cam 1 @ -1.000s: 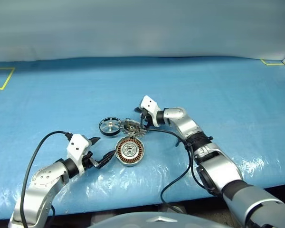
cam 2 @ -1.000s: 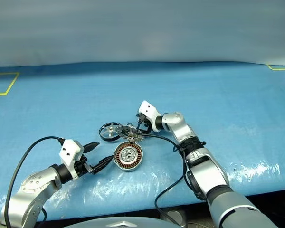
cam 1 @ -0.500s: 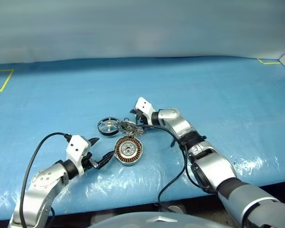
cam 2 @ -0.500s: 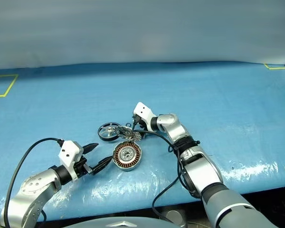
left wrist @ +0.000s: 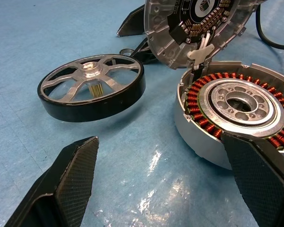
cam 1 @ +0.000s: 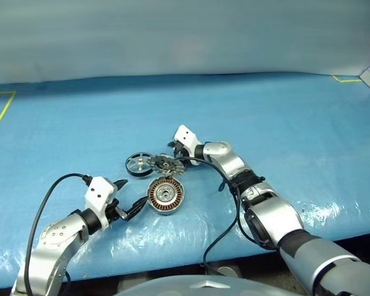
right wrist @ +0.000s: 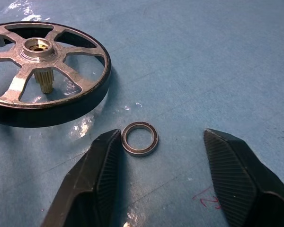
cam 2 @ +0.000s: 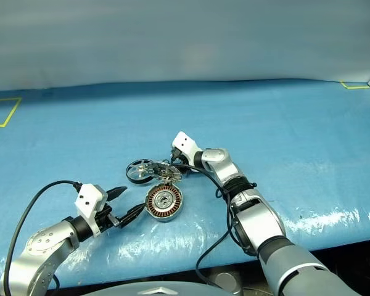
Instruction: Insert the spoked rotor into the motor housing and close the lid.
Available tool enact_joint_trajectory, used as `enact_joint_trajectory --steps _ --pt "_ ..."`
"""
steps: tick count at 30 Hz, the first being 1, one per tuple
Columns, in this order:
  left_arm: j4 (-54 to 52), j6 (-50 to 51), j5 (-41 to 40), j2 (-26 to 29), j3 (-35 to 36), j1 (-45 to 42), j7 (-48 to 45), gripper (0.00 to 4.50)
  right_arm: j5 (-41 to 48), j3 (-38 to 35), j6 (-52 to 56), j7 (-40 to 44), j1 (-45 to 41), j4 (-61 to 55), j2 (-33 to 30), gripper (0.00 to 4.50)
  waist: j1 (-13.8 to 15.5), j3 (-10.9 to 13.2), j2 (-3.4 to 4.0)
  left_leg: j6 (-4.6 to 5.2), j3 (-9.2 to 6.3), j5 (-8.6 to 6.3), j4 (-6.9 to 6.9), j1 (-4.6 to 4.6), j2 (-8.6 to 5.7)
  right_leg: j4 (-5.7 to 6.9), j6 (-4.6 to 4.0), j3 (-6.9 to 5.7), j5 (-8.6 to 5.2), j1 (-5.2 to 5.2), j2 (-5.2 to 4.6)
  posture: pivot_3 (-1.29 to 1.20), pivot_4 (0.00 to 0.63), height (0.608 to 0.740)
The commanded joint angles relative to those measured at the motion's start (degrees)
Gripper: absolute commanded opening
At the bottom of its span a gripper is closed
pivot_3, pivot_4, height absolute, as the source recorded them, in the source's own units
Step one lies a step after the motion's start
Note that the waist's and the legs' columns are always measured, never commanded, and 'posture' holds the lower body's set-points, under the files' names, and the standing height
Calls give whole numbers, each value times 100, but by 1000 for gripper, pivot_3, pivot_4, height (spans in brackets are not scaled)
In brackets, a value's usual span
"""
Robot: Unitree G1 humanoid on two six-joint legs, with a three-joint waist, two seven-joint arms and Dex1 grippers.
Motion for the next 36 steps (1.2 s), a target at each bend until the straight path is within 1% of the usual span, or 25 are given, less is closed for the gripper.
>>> enact_joint_trajectory --steps 1,3,11,14,19,23,27,30,33,36 --pt "-312 -86 -14 39 76 22 10 4500 -94 -17 -66 -33 -11 10 34 1876 -12 0 0 0 0 0 0 0 0 0 0 0 0 0 0 0 150 740" --pt "-308 -82 -15 35 77 21 17 4500 -123 -3 -76 -28 -3 11 30 1271 -22 0 0 0 0 0 0 1 0 0 0 0 0 0 0 0 150 740" --pt "-289 -77 -19 19 67 15 29 4500 -227 11 -128 -41 43 16 1 1271 -26 -1 1 0 1 0 0 1 0 1 2 2 -1 0 0 0 150 740" --pt "-273 -72 -20 17 50 -13 24 4500 -237 -80 -162 -194 33 -14 -64 1271 -27 -1 1 0 1 0 0 1 0 1 2 2 0 0 1 0 150 740" --pt "-234 -63 -26 28 18 -65 -9 4500 -105 -443 -69 -598 -17 -124 -404 1271 5 0 1 0 2 0 2 0 -1 0 2 3 0 1 0 0 150 740" --pt "-186 -50 -25 43 -11 -131 -43 4500 -63 -653 75 -677 66 -298 -773 1271 14 0 0 2 5 -1 0 -1 -3 -3 1 7 0 0 -1 0 150 740" --pt "-104 -49 -34 45 -59 -230 -97 4500 31 -844 375 -657 368 -913 -1112 1271 5 0 1 6 7 -3 -1 -1 -2 -3 1 9 0 0 -1 0 150 740" --pt "-39 -37 -27 39 -110 -308 -128 4500 34 -963 886 -860 745 -1701 -1380 1271 3 0 1 9 13 -5 -1 -2 -2 -3 1 15 0 -1 -1 0 150 740" --pt "7 -34 -23 29 -142 -346 -146 4500 -46 -893 1535 -800 1380 -2778 -1692 1271 30 -1 0 14 18 -8 1 -2 -3 -6 4 18 0 -1 -2 0 150 740" --pt "50 -26 -27 35 -175 -367 -175 4500 98 -898 2154 -691 2213 -4087 -1938 1271 64 -2 1 18 18 -10 1 -3 -2 -7 10 18 -4 0 -3 0 150 740"
